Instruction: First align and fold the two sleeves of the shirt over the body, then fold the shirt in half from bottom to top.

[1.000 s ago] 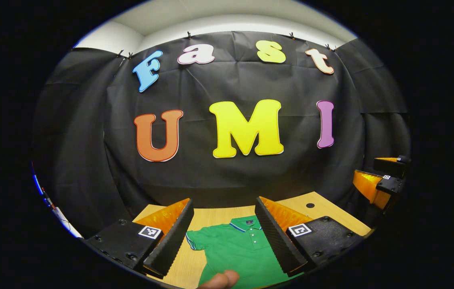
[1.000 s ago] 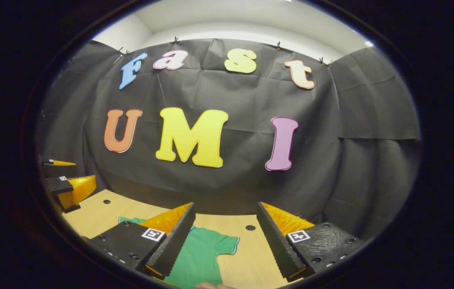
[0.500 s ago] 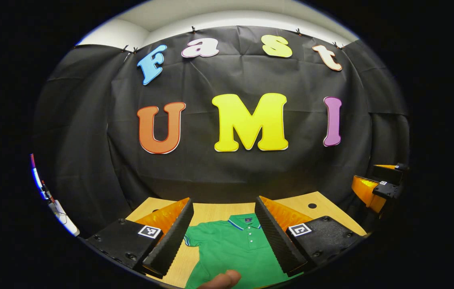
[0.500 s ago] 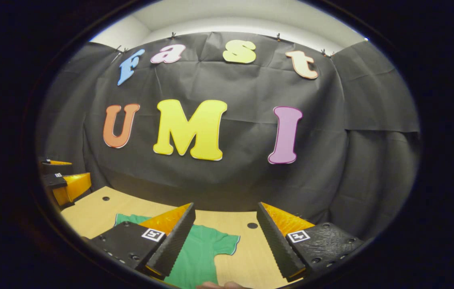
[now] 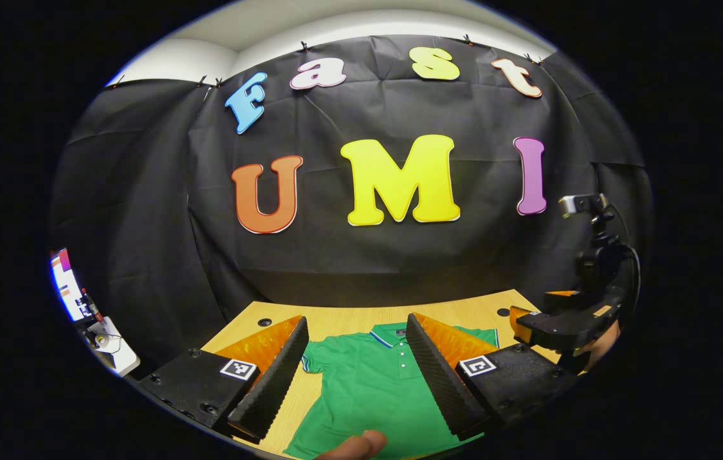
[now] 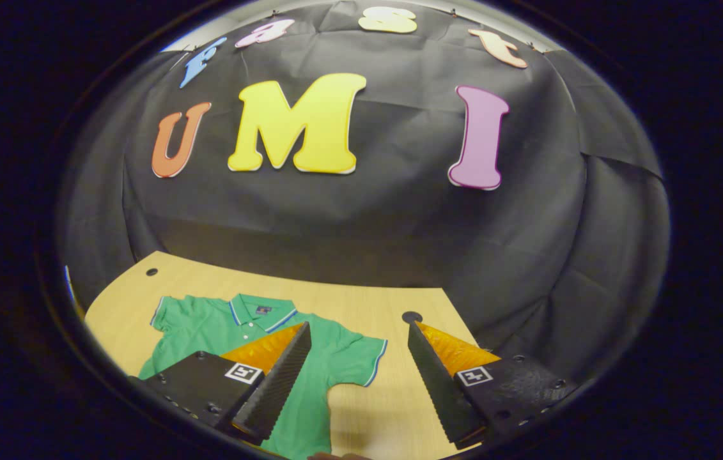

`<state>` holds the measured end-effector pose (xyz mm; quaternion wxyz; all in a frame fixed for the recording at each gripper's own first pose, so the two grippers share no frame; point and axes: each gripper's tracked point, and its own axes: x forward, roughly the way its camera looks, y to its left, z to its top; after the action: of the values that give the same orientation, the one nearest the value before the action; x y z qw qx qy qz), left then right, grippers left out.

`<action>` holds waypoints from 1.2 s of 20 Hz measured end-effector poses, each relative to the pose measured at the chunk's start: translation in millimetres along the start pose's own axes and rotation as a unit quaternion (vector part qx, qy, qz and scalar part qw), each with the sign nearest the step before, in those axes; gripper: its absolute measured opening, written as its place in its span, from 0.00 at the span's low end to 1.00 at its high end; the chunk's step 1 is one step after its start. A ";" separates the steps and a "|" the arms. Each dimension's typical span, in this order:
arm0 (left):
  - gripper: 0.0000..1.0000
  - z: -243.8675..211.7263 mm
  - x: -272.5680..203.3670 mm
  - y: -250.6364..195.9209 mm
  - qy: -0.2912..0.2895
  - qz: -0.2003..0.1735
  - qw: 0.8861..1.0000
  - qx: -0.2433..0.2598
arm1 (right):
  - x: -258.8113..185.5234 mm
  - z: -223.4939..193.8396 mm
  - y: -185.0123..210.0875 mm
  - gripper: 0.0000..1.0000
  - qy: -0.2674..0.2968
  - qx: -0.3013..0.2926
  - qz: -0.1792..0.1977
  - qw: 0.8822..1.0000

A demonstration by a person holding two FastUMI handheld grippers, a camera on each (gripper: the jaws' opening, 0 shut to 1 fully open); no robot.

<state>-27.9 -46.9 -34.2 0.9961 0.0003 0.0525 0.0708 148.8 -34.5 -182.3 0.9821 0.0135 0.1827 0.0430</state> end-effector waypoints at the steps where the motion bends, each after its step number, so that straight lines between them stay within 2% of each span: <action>1: 0.99 -0.7 -5.5 -1.2 0.001 0.004 1.000 0.000 | 12.2 -9.8 -2.9 0.95 0.015 0.008 0.001 1.000; 5: 0.99 -5.1 -26.6 -3.3 0.013 0.031 0.999 0.008 | 63.9 -63.6 -29.3 0.95 0.100 0.045 -0.007 0.994; 7: 0.99 -6.3 -36.6 -1.7 0.015 0.048 0.999 0.018 | 88.6 -92.2 -27.5 0.94 0.150 0.049 0.022 0.987; 11: 0.99 -6.8 -55.2 -0.7 0.019 0.079 0.996 0.046 | 128.3 -133.2 -27.3 0.93 0.245 0.073 0.056 0.965; 12: 0.99 -4.1 -60.7 -5.4 0.016 0.080 0.995 0.053 | 135.6 -140.5 -31.7 0.88 0.262 0.080 0.051 0.960; 13: 0.99 -5.1 -62.5 -7.0 0.017 0.082 0.995 0.058 | 148.1 -147.7 -32.3 0.93 0.281 0.096 0.050 0.954; 15: 0.99 -9.6 -66.7 -10.6 0.024 0.083 0.994 0.066 | 157.4 -150.7 -32.3 0.82 0.304 0.127 0.050 0.943; 17: 0.99 -18.4 -70.1 -10.9 0.044 0.085 0.993 0.071 | 164.6 -152.0 -26.6 0.81 0.340 0.161 0.060 0.925; 19: 0.98 -17.7 -71.3 -7.3 0.046 0.094 0.992 0.067 | 174.9 -156.6 -27.2 0.72 0.368 0.168 0.052 0.913; 20: 0.98 -17.3 -70.7 -8.0 0.047 0.094 0.993 0.060 | 178.9 -157.0 -25.3 0.71 0.379 0.178 0.052 0.907; 21: 0.98 -15.6 -70.8 -8.2 0.044 0.096 0.993 0.051 | 183.2 -154.7 -25.8 0.71 0.384 0.184 0.050 0.903; 23: 0.95 -11.2 -73.0 -9.9 0.038 0.096 0.994 0.047 | 190.2 -153.4 -27.7 0.58 0.392 0.188 0.045 0.899; 24: 0.98 -10.9 -72.1 -9.8 0.035 0.098 0.993 0.050 | 190.9 -152.7 -24.5 0.53 0.398 0.195 0.051 0.895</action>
<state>-98.6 -66.9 -37.6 0.9807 0.0523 0.0903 0.1652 273.3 -40.2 -394.0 0.8013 0.1961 0.5622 0.0580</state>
